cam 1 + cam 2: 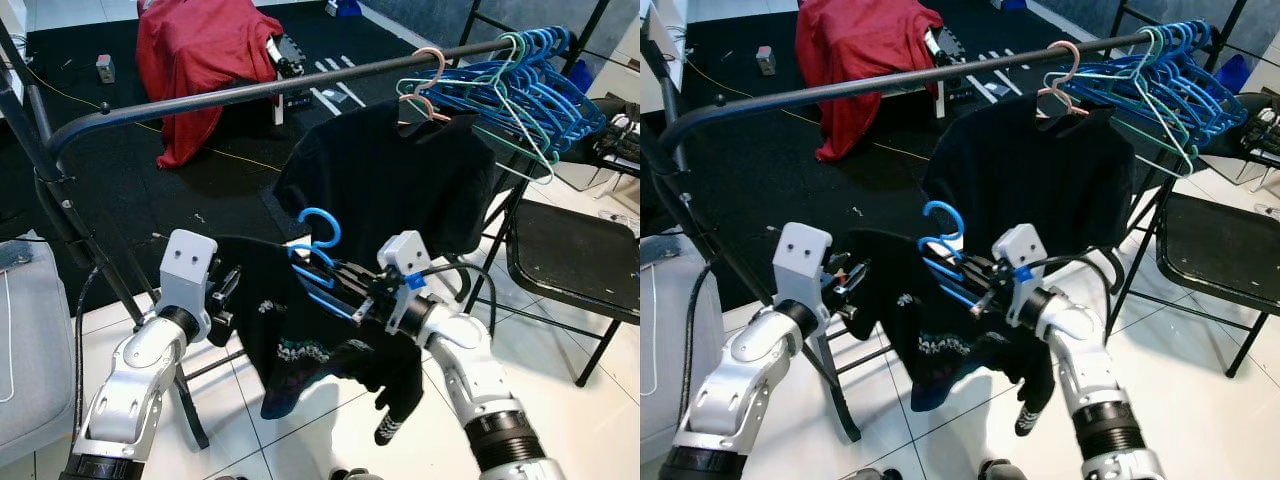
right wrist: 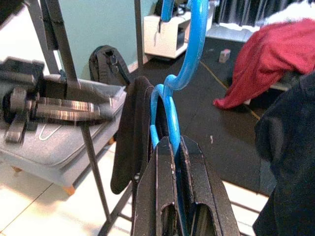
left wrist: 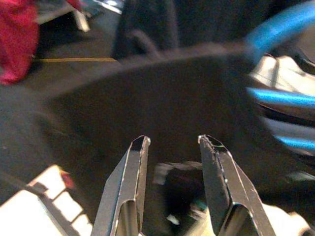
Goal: Hang hanger
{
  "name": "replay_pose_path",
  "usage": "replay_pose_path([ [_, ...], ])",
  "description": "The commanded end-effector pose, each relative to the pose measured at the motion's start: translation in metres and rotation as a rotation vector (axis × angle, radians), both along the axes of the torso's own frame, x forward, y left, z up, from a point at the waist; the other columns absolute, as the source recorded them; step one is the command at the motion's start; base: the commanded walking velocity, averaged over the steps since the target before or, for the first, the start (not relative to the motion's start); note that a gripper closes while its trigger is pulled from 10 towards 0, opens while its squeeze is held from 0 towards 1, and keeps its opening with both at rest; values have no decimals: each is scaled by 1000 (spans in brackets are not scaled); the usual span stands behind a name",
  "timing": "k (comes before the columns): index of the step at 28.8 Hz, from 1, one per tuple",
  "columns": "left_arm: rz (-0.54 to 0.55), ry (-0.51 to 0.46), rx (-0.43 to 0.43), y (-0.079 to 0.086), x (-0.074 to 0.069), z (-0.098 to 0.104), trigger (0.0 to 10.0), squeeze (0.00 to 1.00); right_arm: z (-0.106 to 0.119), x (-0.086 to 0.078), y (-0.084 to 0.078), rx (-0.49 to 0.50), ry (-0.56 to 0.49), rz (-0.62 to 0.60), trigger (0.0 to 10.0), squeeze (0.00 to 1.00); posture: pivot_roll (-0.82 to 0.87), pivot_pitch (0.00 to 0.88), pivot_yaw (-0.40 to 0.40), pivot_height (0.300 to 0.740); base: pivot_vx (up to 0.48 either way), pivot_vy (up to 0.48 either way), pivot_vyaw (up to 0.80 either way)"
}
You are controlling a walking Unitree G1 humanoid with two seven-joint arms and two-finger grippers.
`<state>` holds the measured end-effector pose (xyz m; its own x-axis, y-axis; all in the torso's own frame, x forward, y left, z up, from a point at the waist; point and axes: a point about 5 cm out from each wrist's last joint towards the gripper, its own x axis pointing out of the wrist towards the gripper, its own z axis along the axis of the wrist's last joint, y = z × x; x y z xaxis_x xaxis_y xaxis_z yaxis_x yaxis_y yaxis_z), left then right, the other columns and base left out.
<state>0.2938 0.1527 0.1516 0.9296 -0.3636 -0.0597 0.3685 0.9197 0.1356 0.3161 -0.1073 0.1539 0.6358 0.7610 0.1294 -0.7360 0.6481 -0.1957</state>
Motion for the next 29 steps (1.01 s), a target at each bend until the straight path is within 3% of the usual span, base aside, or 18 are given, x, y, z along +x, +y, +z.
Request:
replay_pose_path([
  [1, -119, 42, 16, -11, -7, -3, 10000, 0, 16, -1, 10, 9, -88, 28, 0, 0, -44, 145, -14, 740, 0, 0, 0],
  [3, -160, 56, 10, -16, -9, -3, 10000, 0, 23, 2, 16, 24, -100, 33, 0, 0, -43, 146, -14, 740, 0, 0, 0],
  [4, -165, 54, -13, -19, -9, -1, 10000, 1000, 29, 4, 20, 33, -106, 38, 0, 0, -38, 151, -15, 740, 0, 0, 0],
  [12, -111, 5, -66, -19, -1, 8, 10000, 1000, 40, 6, 30, 62, -115, 53, 0, 0, -36, 157, -16, 740, 0, 0, 0],
  [14, -40, -34, -65, -15, 4, 13, 10000, 1000, 45, 5, 32, 95, -116, 50, 0, 0, -34, 160, -17, 740, 0, 0, 0],
  [15, 27, -79, -70, -11, 8, 18, 10000, 0, 47, 4, 34, 107, -117, 55, 0, 0, -34, 159, -15, 740, 0, 0, 0],
  [19, 139, -163, -113, -4, 13, 33, 10000, 0, 48, 1, 37, 121, -117, 66, 0, 0, -36, 161, -11, 740, 0, 0, 0],
  [21, 142, -166, -116, -4, 13, 34, 10000, 0, 49, 1, 37, 121, -117, 66, 0, 0, -36, 161, -11, 740, 0, 0, 0],
  [25, 94, -138, -239, -7, 11, 35, 10000, 0, 48, 0, 37, 124, -110, 65, 0, 0, -37, 161, -7, 740, 0, 0, 0],
  [26, 52, -142, -297, -10, 8, 37, 10000, 1000, 48, 0, 37, 127, -107, 63, 0, 0, -37, 161, -7, 740, 0, 0, 0],
  [29, 25, -147, -331, -12, 7, 39, 10000, 1000, 48, 0, 37, 128, -106, 62, 0, 0, -37, 161, -7, 740, 0, 0, 0],
])
